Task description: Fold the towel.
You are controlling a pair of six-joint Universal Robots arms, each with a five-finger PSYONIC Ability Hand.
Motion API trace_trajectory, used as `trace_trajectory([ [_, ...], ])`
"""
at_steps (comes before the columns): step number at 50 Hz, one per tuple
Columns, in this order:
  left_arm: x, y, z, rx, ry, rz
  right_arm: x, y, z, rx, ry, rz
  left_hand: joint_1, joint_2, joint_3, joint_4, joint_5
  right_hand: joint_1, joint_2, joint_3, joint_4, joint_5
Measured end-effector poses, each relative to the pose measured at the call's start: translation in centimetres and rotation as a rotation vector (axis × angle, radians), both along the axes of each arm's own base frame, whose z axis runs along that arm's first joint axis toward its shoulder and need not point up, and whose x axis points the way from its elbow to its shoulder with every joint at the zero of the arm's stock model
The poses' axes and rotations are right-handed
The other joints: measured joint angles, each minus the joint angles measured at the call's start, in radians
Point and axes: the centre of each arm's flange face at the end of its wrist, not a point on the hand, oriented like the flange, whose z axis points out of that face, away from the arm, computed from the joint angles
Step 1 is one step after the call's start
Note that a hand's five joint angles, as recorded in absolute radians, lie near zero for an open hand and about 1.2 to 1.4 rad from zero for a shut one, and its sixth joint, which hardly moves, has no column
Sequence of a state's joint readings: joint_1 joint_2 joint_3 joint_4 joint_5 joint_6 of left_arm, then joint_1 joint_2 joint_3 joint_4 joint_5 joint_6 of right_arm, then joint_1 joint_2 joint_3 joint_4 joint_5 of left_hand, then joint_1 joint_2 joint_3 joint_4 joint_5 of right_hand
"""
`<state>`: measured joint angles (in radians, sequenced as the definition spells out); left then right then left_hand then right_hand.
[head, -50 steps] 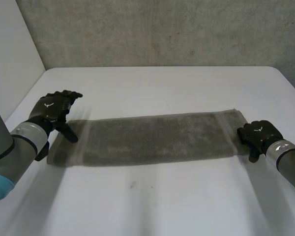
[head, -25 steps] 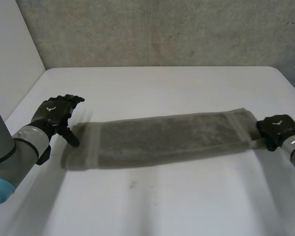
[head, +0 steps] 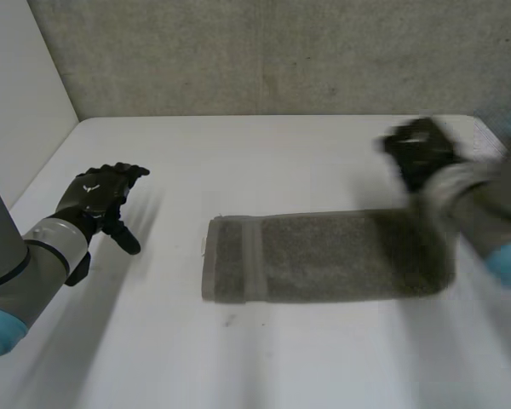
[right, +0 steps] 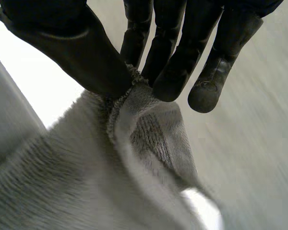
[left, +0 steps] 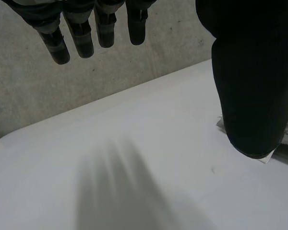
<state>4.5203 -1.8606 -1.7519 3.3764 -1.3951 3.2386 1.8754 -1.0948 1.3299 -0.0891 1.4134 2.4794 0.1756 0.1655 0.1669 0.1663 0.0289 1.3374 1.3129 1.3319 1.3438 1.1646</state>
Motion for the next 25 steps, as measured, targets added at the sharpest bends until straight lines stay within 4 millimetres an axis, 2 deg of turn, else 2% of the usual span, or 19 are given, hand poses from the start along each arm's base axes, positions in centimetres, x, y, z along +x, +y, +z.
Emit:
trace_trajectory([
  [1, 0.0, 0.0, 0.0, 0.0, 0.0, -0.001, 2.8, 1.7, -0.3, -0.003, -0.009, 0.079, 0.0, 0.0, 0.0, 0.0, 0.0, 0.0, 0.0, 0.0, 0.0, 0.0],
  [2, 0.0, 0.0, 0.0, 0.001, 0.0, -0.001, 4.0, 2.5, -0.4, -0.004, -0.011, 0.113, 0.0, 0.0, 0.0, 0.0, 0.0, 0.0, 0.0, 0.0, 0.0, 0.0],
  [3, -0.1, 0.1, -0.1, 0.002, -0.001, -0.003, 6.6, 4.5, -0.9, -0.001, -0.014, 0.19, 0.0, 0.0, 0.0, 0.0, 0.0, 0.0, 0.0, 0.0, 0.0, 0.0],
  [4, -0.1, 0.1, -0.1, 0.003, -0.001, -0.003, 7.6, 5.3, -1.2, 0.0, -0.014, 0.22, 0.0, 0.0, 0.0, 0.0, 0.0, 0.0, 0.0, 0.0, 0.0, 0.0],
  [5, -0.1, 0.2, -0.1, 0.005, -0.002, -0.003, 9.7, 7.1, -1.9, 0.008, -0.012, 0.283, 0.0, 0.0, 0.0, 0.0, 0.0, 0.0, 0.0, 0.0, 0.0, 0.0],
  [6, -0.1, 0.2, -0.2, 0.006, -0.002, -0.004, 10.5, 7.9, -2.3, 0.013, -0.009, 0.311, 0.0, 0.0, 0.0, 0.0, 0.0, 0.0, 0.0, 0.0, 0.0, 0.0],
  [7, -0.1, 0.3, -0.2, 0.008, -0.002, -0.005, 12.1, 9.6, -3.2, 0.025, -0.002, 0.363, 0.0, 0.0, 0.0, 0.0, 0.0, 0.0, 0.0, 0.0, 0.001, 0.0],
  [11, -0.2, 0.5, -0.4, 0.013, -0.004, -0.009, 15.3, 14.1, -6.3, 0.078, 0.036, 0.484, 0.0, 0.0, 0.0, 0.0, 0.0, 0.0, 0.0, 0.0, 0.001, 0.0],
  [15, -0.3, 0.6, -0.4, 0.015, -0.004, -0.012, 16.4, 16.3, -8.3, 0.118, 0.069, 0.535, 0.0, 0.0, 0.0, 0.0, 0.0, -0.028, -0.024, -0.016, -0.015, -0.018],
  [17, -0.3, 0.6, -0.4, 0.016, -0.005, -0.013, 16.5, 16.9, -8.8, 0.132, 0.079, 0.544, 0.0, 0.0, 0.0, 0.0, 0.0, -0.433, -0.432, -0.424, -0.428, -0.424],
  [18, -0.3, 0.6, -0.4, 0.016, -0.005, -0.014, 16.5, 17.0, -8.8, 0.133, 0.079, 0.543, 0.0, 0.0, 0.0, 0.0, 0.0, -0.536, -0.537, -0.527, -0.51, -0.531],
  [19, -0.3, 0.6, -0.4, 0.017, -0.005, -0.014, 16.4, 17.0, -8.6, 0.132, 0.078, 0.541, 0.0, 0.0, 0.0, 0.0, 0.0, -0.659, -0.662, -0.646, -0.65, -0.682],
  [20, -0.4, 0.6, -0.4, 0.017, -0.005, -0.014, 16.2, 16.9, -8.1, 0.128, 0.073, 0.528, 0.0, 0.0, 0.0, 0.0, 0.0, -0.889, -0.894, -0.878, -0.881, -0.927],
  [21, -0.4, 0.7, -0.5, 0.017, -0.005, -0.015, 15.9, 16.7, -7.6, 0.123, 0.066, 0.51, 0.0, 0.0, 0.0, 0.0, 0.0, -1.01, -1.005, -1.005, -1.01, -1.041],
  [25, -0.4, 0.7, -0.5, 0.018, -0.005, -0.018, 14.0, 15.1, -5.2, 0.109, 0.025, 0.413, 0.0, 0.0, 0.0, 0.0, 0.0, -1.101, -1.061, -1.084, -1.088, -1.11],
])
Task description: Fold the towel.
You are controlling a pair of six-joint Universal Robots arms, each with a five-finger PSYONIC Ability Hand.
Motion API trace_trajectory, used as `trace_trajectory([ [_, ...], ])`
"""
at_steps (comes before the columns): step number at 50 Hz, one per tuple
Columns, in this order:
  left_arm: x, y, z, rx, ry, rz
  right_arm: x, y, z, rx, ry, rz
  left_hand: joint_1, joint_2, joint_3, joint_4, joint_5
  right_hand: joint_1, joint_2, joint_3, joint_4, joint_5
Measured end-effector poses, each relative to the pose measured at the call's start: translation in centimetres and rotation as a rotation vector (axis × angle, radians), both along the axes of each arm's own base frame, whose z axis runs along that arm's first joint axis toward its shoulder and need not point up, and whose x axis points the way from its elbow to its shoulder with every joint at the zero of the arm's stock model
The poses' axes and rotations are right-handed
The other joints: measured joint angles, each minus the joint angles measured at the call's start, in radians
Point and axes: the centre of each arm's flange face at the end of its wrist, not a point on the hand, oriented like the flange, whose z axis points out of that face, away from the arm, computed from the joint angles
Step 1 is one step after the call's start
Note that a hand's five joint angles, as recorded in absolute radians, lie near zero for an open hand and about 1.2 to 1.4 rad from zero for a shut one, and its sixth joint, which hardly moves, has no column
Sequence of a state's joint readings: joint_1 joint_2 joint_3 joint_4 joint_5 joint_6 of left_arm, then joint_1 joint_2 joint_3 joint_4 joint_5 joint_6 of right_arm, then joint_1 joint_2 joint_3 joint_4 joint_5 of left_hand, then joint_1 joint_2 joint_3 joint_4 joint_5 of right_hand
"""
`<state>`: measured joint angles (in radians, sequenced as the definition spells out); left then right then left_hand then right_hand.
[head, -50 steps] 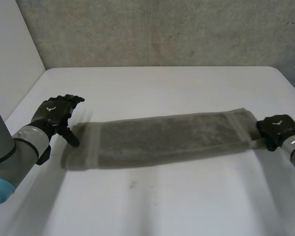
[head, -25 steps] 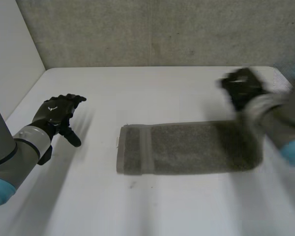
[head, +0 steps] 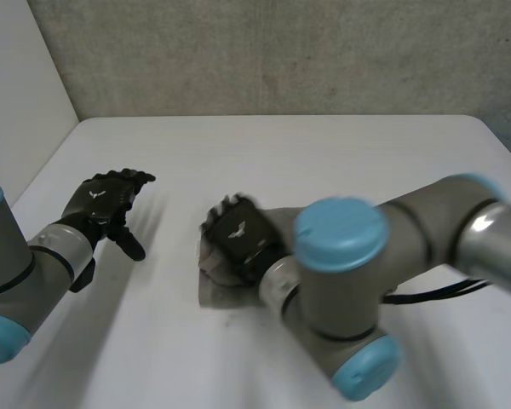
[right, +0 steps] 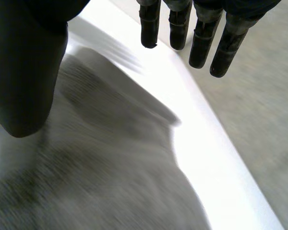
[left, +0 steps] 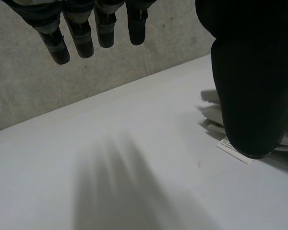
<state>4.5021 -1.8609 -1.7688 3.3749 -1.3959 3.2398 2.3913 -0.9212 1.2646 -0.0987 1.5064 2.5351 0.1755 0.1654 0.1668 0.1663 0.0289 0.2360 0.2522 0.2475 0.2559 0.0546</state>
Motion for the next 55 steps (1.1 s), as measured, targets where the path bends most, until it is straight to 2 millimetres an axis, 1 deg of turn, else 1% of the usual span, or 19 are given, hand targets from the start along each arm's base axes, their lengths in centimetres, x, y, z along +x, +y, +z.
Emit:
trace_trajectory([
  [1, 0.0, 0.0, 0.0, 0.0, 0.0, -0.001, -0.4, -0.4, 0.4, 0.002, -0.007, -0.019, 0.0, 0.0, 0.0, 0.0, 0.0, -0.001, 0.0, 0.0, 0.0, 0.0],
  [4, -0.2, 0.1, 0.0, 0.0, 0.0, -0.007, -3.7, -2.8, 1.9, 0.033, -0.048, -0.146, 0.0, 0.0, 0.0, 0.0, 0.0, -0.004, 0.0, 0.0, 0.0, 0.0],
  [7, -0.4, 0.3, 0.0, -0.001, 0.0, -0.016, -6.2, -4.1, 2.1, 0.074, -0.068, -0.223, -0.003, 0.0, 0.0, 0.0, 0.0, -0.005, 0.0, 0.0, 0.0, 0.0],
  [10, -1.1, 0.7, 0.1, -0.004, -0.001, -0.039, -9.0, -5.3, 1.4, 0.137, -0.075, -0.294, -0.003, 0.0, 0.0, 0.0, 0.0, -0.005, 0.0, 0.0, 0.0, 0.0],
  [13, -2.2, 1.5, 0.2, -0.012, -0.001, -0.079, -12.1, -6.4, -0.3, 0.22, -0.071, -0.353, -0.003, 0.0, 0.0, 0.0, 0.0, -0.004, 0.0, 0.0, 0.0, 0.001],
  [16, -3.2, 2.1, 0.4, -0.02, 0.0, -0.114, -14.0, -7.0, -1.4, 0.268, -0.071, -0.387, -0.003, 0.003, 0.003, 0.003, 0.0, 0.055, 0.031, 0.04, 0.035, 0.06],
  [20, -4.6, 3.0, 0.5, -0.031, 0.002, -0.163, -16.2, -7.8, -2.9, 0.304, -0.077, -0.432, 0.0, 0.006, 0.003, 0.003, 0.0, 0.261, 0.241, 0.248, 0.247, 0.276],
  [25, -5.9, 3.8, 0.4, -0.033, 0.002, -0.203, -17.7, -8.9, -4.6, 0.298, -0.081, -0.478, 0.0, 0.007, 0.004, 0.004, 0.0, 0.949, 0.964, 0.949, 0.94, 0.966],
  [28, -6.1, 4.0, 0.4, -0.031, 0.002, -0.21, -17.9, -9.5, -4.8, 0.275, -0.084, -0.494, 0.0, 0.007, 0.004, 0.004, 0.0, 1.018, 1.058, 1.091, 1.085, 1.084],
  [33, -6.0, 4.1, 0.5, -0.031, 0.004, -0.205, -17.0, -10.8, -2.6, 0.168, -0.118, -0.489, 0.0, 0.007, 0.004, 0.004, 0.0, 1.044, 1.058, 1.091, 1.087, 1.084],
  [36, -5.8, 4.0, 0.8, -0.038, 0.007, -0.198, -14.5, -10.8, -0.5, 0.099, -0.149, -0.422, 0.0, 0.007, 0.004, 0.004, 0.0, 1.054, 1.058, 1.091, 1.087, 1.084],
  [39, -5.5, 3.9, 1.4, -0.053, 0.011, -0.183, -10.2, -9.3, 1.4, 0.05, -0.176, -0.29, 0.0, 0.007, 0.004, 0.004, 0.0, 1.055, 1.058, 1.091, 1.087, 1.09],
  [40, -5.4, 3.9, 1.5, -0.056, 0.012, -0.179, -9.4, -8.9, 1.6, 0.047, -0.178, -0.265, 0.0, 0.007, 0.004, 0.004, 0.0, 1.056, 1.058, 1.091, 1.087, 1.091],
  [41, -5.2, 3.8, 1.8, -0.063, 0.012, -0.166, -7.5, -7.9, 1.9, 0.042, -0.18, -0.205, 0.0, 0.007, 0.004, 0.004, 0.0, 1.059, 1.059, 1.091, 1.087, 1.091],
  [45, -4.3, 3.4, 2.6, -0.085, 0.012, -0.112, -3.0, -4.7, 1.6, 0.059, -0.157, -0.056, 0.0, 0.007, 0.004, 0.004, 0.0, 1.068, 1.06, 1.091, 1.087, 1.091],
  [49, -2.7, 2.7, 3.2, -0.101, 0.006, -0.025, 0.5, -0.8, -0.6, 0.107, -0.066, 0.106, 0.0, 0.007, 0.004, 0.004, 0.0, 1.073, 1.06, 1.091, 1.087, 1.099],
  [52, -1.8, 2.2, 3.4, -0.105, 0.003, 0.016, 1.2, 1.1, -2.1, 0.137, 0.011, 0.178, 0.0, 0.007, 0.004, 0.004, 0.0, 1.073, 1.06, 1.091, 1.087, 1.1],
  [54, -1.5, 2.1, 3.4, -0.106, 0.002, 0.03, 1.3, 1.8, -2.7, 0.15, 0.049, 0.203, 0.0, 0.007, 0.004, 0.004, 0.0, 0.889, 0.875, 0.905, 0.898, 0.905],
  [55, -1.3, 1.9, 3.5, -0.107, 0.002, 0.037, 1.2, 2.1, -2.8, 0.156, 0.063, 0.209, 0.0, 0.007, 0.004, 0.004, 0.0, 0.702, 0.686, 0.718, 0.715, 0.715],
])
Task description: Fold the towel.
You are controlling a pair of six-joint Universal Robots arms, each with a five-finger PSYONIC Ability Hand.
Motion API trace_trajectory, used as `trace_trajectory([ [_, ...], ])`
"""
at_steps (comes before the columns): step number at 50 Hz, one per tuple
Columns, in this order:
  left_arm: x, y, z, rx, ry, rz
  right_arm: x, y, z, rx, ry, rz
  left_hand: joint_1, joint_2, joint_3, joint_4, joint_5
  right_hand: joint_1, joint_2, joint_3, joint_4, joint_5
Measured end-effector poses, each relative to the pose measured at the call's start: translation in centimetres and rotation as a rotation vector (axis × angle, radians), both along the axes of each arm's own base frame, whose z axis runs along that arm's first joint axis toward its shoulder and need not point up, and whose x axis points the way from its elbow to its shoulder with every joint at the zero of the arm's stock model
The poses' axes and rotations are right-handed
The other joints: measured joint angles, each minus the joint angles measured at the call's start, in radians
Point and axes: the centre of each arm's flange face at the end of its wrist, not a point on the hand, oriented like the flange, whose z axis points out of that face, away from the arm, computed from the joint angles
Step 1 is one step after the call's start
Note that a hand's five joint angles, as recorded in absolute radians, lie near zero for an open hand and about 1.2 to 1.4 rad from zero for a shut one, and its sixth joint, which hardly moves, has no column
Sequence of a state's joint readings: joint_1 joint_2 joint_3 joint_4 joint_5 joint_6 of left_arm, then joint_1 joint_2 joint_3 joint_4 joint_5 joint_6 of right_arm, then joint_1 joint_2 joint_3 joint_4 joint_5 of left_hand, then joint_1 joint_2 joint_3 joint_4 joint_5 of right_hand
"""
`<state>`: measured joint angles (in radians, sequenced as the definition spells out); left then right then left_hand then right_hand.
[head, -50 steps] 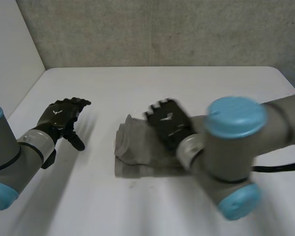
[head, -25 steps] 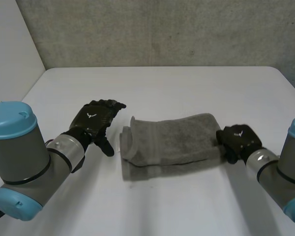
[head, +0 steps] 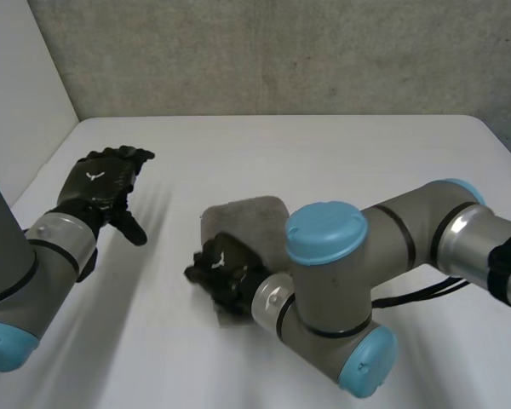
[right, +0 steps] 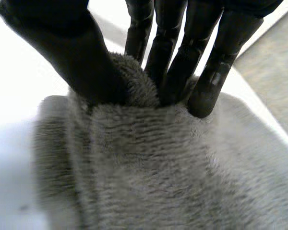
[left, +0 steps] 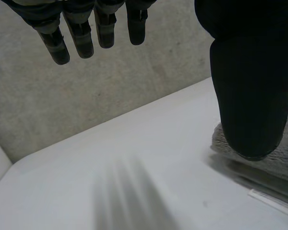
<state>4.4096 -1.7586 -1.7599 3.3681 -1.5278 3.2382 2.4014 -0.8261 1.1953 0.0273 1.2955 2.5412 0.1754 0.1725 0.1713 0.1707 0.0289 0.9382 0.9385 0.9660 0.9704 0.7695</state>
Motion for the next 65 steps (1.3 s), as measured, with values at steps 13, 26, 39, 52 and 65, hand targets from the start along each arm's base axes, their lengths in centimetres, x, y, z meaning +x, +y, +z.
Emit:
trace_trajectory([
  [13, -2.7, -0.6, 1.1, -0.015, 0.091, -0.062, -6.2, -5.6, 6.0, 0.231, -0.27, -0.372, 0.03, 0.034, 0.035, 0.034, 0.004, -0.707, -0.673, -0.717, -0.715, -0.715],
  [26, -8.6, 2.0, -4.4, 0.243, 0.039, -0.207, -8.2, -9.6, 3.6, 0.428, -0.303, -0.557, 0.034, 0.039, 0.039, 0.039, 0.004, -0.707, -0.673, -0.717, -0.715, -0.715],
  [39, -10.8, 0.6, -2.5, 0.184, 0.112, -0.197, -8.6, -10.0, 1.9, 0.473, -0.24, -0.591, 0.042, 0.047, 0.049, 0.049, 0.011, -0.707, -0.673, -0.717, -0.715, -0.715],
  [52, -12.8, -0.6, -1.4, 0.149, 0.175, -0.211, -9.0, -10.5, 1.3, 0.453, -0.26, -0.598, 0.108, 0.112, 0.113, 0.113, 0.082, -0.707, -0.673, -0.717, -0.715, -0.715],
  [65, -11.6, 0.1, -7.8, 0.355, 0.019, -0.119, -8.7, -11.1, 1.4, 0.43, -0.278, -0.591, 0.103, 0.103, 0.103, 0.106, 0.071, -0.707, -0.673, -0.717, -0.715, -0.715],
])
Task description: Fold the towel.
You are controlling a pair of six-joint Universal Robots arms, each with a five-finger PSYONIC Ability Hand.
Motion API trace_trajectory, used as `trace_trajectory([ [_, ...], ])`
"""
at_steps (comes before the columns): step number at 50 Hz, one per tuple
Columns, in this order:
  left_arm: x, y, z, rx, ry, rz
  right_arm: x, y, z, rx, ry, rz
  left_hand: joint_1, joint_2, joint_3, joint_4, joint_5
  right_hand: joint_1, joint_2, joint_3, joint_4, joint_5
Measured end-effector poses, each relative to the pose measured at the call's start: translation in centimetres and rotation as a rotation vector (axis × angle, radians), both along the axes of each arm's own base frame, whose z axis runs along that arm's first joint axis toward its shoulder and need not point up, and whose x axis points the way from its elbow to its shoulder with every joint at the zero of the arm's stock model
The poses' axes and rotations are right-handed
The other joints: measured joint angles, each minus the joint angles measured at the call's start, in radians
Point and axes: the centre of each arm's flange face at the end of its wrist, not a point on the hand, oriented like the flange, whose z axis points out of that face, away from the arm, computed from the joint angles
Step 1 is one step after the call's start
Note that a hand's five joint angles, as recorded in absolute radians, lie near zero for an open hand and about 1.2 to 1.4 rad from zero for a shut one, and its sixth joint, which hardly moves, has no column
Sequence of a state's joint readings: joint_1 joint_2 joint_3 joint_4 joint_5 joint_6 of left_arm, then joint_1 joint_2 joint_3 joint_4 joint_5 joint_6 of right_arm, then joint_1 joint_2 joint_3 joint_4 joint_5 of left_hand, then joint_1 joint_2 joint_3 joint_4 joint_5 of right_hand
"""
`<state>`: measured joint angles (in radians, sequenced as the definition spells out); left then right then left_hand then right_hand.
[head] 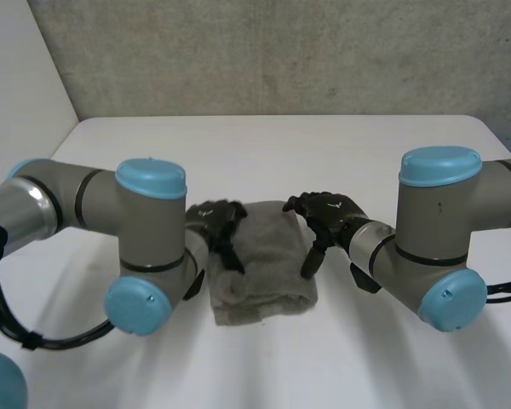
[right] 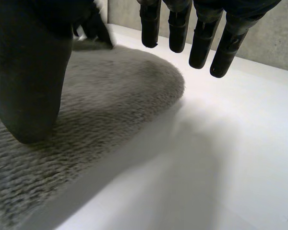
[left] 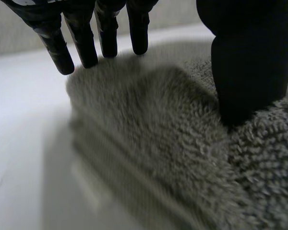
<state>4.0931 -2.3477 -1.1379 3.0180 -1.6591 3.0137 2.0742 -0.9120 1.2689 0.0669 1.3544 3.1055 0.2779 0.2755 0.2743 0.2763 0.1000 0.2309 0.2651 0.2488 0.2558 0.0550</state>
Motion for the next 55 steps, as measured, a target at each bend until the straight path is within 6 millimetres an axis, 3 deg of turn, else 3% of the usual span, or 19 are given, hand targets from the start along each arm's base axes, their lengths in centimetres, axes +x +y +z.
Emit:
trace_trajectory([
  [10, 3.3, 3.0, -0.2, 0.051, -0.09, 0.071, 0.6, -0.1, -1.0, 0.002, 0.07, 0.041, -0.028, -0.023, -0.019, -0.017, -0.012, 0.0, 0.0, 0.0, 0.0, 0.0],
  [20, 4.1, 4.0, -0.1, 0.029, -0.076, 0.074, 0.6, 0.2, -2.2, -0.013, 0.165, 0.085, -0.032, -0.025, -0.021, -0.02, -0.02, -0.005, 0.0, 0.0, 0.0, 0.0],
  [25, 3.9, 3.7, 0.2, 0.005, -0.057, 0.075, 0.6, 0.3, -1.6, -0.03, 0.161, 0.087, -0.035, -0.031, -0.029, -0.029, -0.031, -0.005, 0.0, 0.0, 0.0, 0.0],
  [32, 3.6, 2.9, 2.2, -0.05, -0.016, 0.082, 0.5, 0.4, 1.2, -0.085, 0.123, 0.08, -0.056, -0.056, -0.055, -0.056, -0.052, -0.005, 0.0, 0.0, 0.0, 0.0],
  [36, 3.7, 2.6, 5.0, -0.111, 0.029, 0.091, 0.2, 0.5, 4.2, -0.146, 0.082, 0.067, -0.062, -0.062, -0.06, -0.061, -0.056, -0.005, 0.0, 0.0, 0.0, 0.0],
  [40, 4.3, 2.2, 9.2, -0.202, 0.094, 0.114, -0.7, 0.5, 8.1, -0.227, 0.032, 0.029, -0.077, -0.077, -0.076, -0.078, -0.066, -0.005, 0.0, 0.0, 0.0, 0.0],
  [46, 7.1, 1.6, 16.2, -0.343, 0.178, 0.182, -4.3, -0.3, 13.5, -0.35, -0.009, -0.12, -0.086, -0.088, -0.086, -0.088, -0.071, -0.005, 0.0, 0.0, 0.0, 0.0],
  [49, 8.6, 1.7, 18.3, -0.375, 0.182, 0.209, -6.1, -0.8, 15.0, -0.384, -0.007, -0.199, -0.086, -0.09, -0.088, -0.09, -0.071, -0.005, 0.0, 0.0, 0.0, 0.0],
  [55, 10.2, 1.9, 20.0, -0.389, 0.173, 0.209, -8.5, -1.2, 16.0, -0.405, 0.006, -0.293, -0.09, -0.092, -0.088, -0.091, -0.071, -0.005, 0.0, 0.0, 0.0, 0.0],
])
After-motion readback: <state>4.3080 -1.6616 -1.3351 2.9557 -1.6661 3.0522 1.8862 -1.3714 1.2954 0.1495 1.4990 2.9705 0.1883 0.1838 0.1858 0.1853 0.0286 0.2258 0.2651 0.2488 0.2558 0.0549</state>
